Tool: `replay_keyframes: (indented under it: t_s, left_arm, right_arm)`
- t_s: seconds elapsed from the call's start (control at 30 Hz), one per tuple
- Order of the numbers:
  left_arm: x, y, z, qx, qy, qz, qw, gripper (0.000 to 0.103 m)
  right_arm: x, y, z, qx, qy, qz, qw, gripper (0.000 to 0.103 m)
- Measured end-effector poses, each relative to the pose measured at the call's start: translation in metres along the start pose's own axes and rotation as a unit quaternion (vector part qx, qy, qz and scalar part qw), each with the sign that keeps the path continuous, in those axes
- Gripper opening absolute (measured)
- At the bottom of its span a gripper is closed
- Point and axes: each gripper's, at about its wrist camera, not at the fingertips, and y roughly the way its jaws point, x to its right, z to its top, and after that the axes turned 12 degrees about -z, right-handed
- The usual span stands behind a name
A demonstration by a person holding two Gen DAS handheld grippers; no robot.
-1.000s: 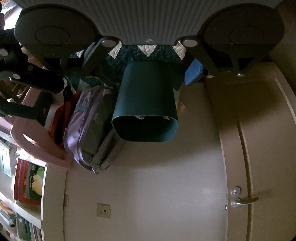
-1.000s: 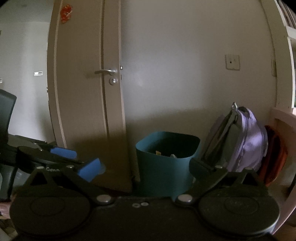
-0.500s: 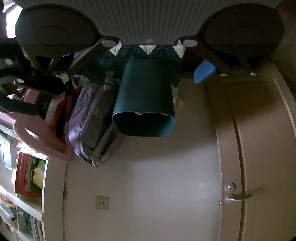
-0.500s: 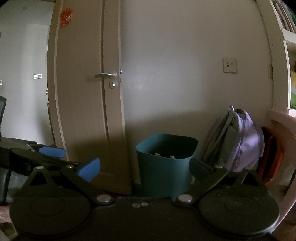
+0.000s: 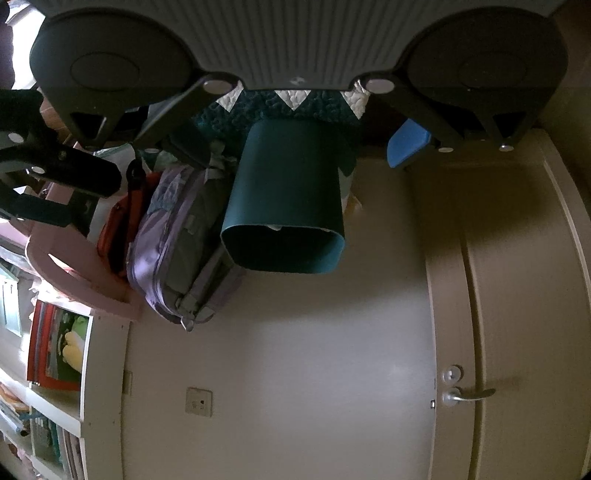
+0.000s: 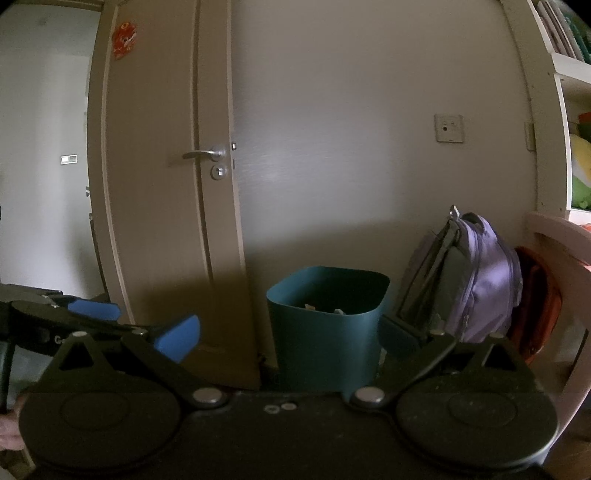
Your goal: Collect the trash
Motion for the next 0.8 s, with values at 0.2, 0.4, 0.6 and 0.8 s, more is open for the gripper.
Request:
replay_keyframes:
  t_s: [0.2,0.4,0.6,0.8]
  left_arm:
    - [0.004,-0.005,-0.003,0.011,0.009,0.008,0.9999,0.103]
    - [0.011,-0.011,-0.006,0.021,0.020,0.009,0.9995,0.103]
    - [0.016,-0.017,-0.008,0.026,0.026,0.004,0.9993,0.103]
    - [0.018,-0.020,-0.011,0.038,0.034,-0.001,0.9987,0.103]
  right_arm:
    - [0.001,0.000,-0.003,0.001,0.009,-0.005,1.000,0.103]
    - [0.006,0.003,-0.007,-0.004,0.019,-0.015,1.000,0.103]
    - [0.010,0.005,-0.014,-0.008,0.032,-0.019,0.999,0.103]
    - [0.008,0.003,-0.016,-0.009,0.026,-0.017,0.999,0.103]
